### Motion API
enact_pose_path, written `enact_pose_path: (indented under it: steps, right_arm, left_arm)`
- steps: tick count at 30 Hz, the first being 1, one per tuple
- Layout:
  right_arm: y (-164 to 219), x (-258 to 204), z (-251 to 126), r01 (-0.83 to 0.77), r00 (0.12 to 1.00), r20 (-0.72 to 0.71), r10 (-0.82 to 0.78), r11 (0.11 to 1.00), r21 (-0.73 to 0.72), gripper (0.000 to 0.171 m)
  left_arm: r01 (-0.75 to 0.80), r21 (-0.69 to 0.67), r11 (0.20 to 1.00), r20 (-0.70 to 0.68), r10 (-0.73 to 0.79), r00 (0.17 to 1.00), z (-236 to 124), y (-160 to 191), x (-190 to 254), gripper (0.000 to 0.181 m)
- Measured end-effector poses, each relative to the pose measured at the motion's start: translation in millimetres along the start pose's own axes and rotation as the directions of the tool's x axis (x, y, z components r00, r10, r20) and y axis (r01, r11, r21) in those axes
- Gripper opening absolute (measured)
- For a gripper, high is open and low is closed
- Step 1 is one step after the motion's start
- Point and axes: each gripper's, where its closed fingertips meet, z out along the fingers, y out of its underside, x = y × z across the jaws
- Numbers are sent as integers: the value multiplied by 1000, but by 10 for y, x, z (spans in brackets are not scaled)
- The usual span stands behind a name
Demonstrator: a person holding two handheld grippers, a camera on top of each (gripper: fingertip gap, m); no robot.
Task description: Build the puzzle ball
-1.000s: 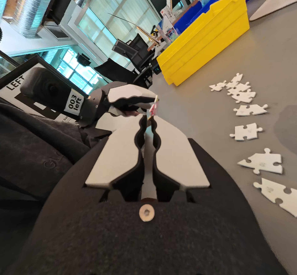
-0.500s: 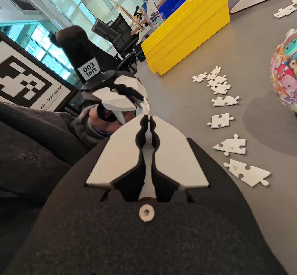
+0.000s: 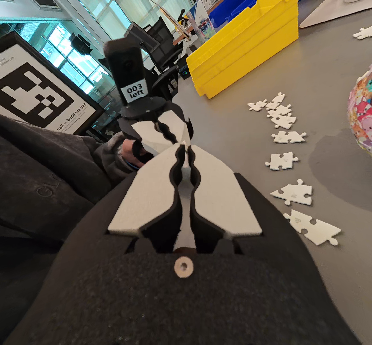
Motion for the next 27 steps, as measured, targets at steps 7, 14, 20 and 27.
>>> enact_pose_path:
  steps: [7,14,20,27]
  right_arm:
    - [6,-36,27,64,998,-14,-65,997,-41,2]
    - [-6,-20,-8,154,984,-72,-164,981,-121,2]
    - [-16,-98,-15,178,981,-40,-189,967,-185,2]
    - [-66,-160,76,243,968,16,-249,926,-288,3]
  left_arm:
    - [37,-26,999,-50,-39,998,36,54,38,3]
    - [5,1,1000,-16,-5,1000,-25,-1,-7,12]
    - [-6,-8,1000,-37,6,999,27,4,46,13]
    - [-10,10,1000,-44,10,999,0,-26,75,2]
